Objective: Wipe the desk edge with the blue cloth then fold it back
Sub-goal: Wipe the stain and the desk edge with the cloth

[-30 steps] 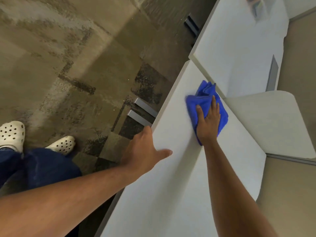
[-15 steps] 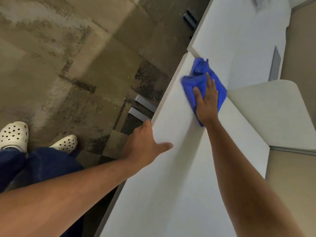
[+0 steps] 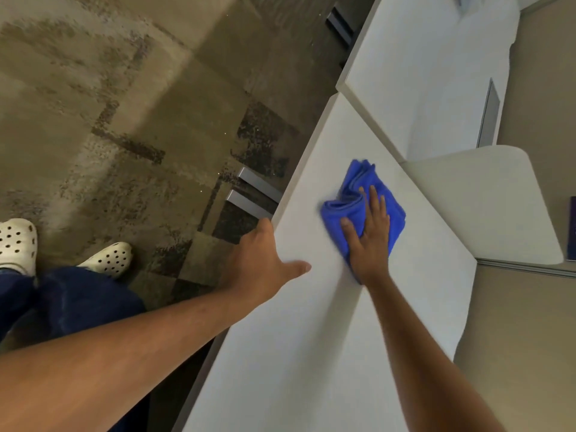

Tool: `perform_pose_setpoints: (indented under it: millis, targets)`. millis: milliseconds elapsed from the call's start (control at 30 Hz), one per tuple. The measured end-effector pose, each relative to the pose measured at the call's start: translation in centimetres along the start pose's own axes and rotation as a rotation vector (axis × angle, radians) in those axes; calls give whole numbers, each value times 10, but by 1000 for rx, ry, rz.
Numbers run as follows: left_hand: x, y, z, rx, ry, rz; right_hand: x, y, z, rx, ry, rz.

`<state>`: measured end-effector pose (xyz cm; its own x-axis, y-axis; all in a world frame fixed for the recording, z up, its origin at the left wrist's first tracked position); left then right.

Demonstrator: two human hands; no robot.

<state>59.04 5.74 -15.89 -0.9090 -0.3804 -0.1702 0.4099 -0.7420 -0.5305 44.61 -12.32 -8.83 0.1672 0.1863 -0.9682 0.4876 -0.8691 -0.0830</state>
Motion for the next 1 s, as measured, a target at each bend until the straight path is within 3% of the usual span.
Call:
perform_pose_setpoints:
  millis: [100,167,367,500,667,1000]
  targets:
    - [-1,-1,0,2,2,-3,-8,62,15,252,21,104]
    - [-2,-1,1,6,21,3,0,92,-6,309,15,146]
    - [-5,-3,4,-2,64,2,33,100,-104,6,-61,121]
    - [-7,-3,6,20,52,23,40,45,-116,-99,-56,45]
    - [-7,-2,13,88,-46,58,41,-10,-109,68,-4,24]
    - [3,3,-2,10,95,2,30,137,-136,146,-97,22]
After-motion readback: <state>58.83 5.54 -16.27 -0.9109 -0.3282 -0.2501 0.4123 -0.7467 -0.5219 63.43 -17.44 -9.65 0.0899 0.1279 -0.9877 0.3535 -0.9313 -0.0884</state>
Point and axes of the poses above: each hand's wrist, its own y-axis towards the middle knuckle, its own x-axis out of the palm, z = x × y, the point moved 7 cm from there along y, towards the middle knuckle, and after that the axes turned 5 degrees about z, right-handed, at the moved point
